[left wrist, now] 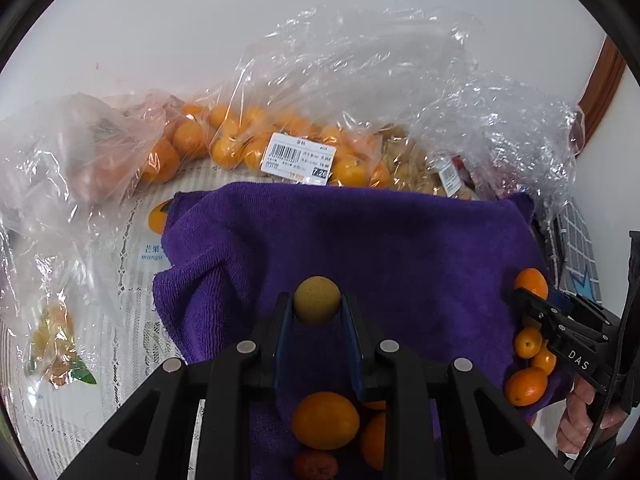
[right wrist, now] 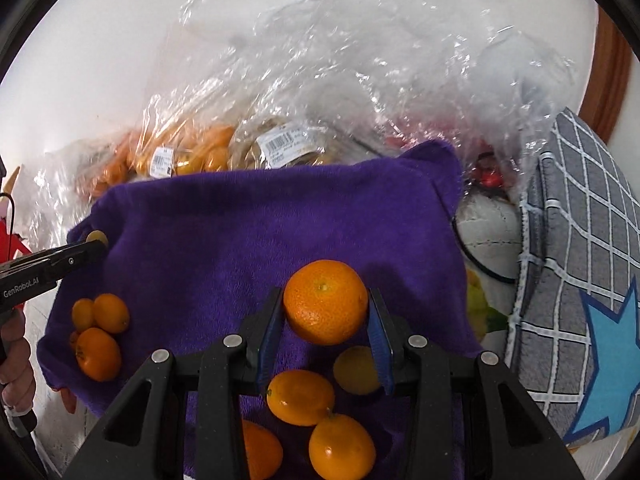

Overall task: Organize fruits
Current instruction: 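Carry both held fruits onto the purple towel, then open both grippers to release the fruits on the towel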

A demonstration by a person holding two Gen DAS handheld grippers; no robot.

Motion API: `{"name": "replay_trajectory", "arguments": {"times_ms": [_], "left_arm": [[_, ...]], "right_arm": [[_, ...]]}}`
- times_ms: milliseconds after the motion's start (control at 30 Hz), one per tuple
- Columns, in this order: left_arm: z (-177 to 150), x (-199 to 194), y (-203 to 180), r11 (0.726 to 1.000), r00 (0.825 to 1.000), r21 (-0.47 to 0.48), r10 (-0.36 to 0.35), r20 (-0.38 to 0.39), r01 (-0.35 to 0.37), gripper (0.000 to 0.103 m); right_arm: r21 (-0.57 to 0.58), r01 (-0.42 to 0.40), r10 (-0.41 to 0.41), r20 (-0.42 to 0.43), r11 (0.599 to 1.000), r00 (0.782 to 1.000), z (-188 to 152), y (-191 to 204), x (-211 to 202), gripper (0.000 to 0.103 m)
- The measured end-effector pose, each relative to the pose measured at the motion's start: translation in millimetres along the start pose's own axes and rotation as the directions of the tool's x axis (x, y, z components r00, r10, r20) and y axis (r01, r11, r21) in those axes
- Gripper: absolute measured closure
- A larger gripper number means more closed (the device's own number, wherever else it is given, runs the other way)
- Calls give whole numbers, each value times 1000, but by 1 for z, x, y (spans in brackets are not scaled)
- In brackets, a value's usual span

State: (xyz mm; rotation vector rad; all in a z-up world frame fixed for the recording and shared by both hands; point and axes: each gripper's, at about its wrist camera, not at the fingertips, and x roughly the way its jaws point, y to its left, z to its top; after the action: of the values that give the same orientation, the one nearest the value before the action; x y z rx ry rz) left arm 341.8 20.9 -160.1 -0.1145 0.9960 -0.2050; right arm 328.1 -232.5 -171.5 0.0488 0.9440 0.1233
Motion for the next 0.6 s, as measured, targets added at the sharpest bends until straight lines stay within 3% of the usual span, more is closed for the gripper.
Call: {"name": "replay_trajectory", "arguments": {"times_ms": [533,600], "left_arm": [[-11,16,-2,1000,998,-7,17,-57,-17,78],[-11,16,-1,1000,997,-7,24,-68,-25,75]], "right_arm": [[-20,15,-15,-9,1000,1000,-7,5,11,62],[-22,7,-8,-14,1000,1000,-7,5,10,57]]}}
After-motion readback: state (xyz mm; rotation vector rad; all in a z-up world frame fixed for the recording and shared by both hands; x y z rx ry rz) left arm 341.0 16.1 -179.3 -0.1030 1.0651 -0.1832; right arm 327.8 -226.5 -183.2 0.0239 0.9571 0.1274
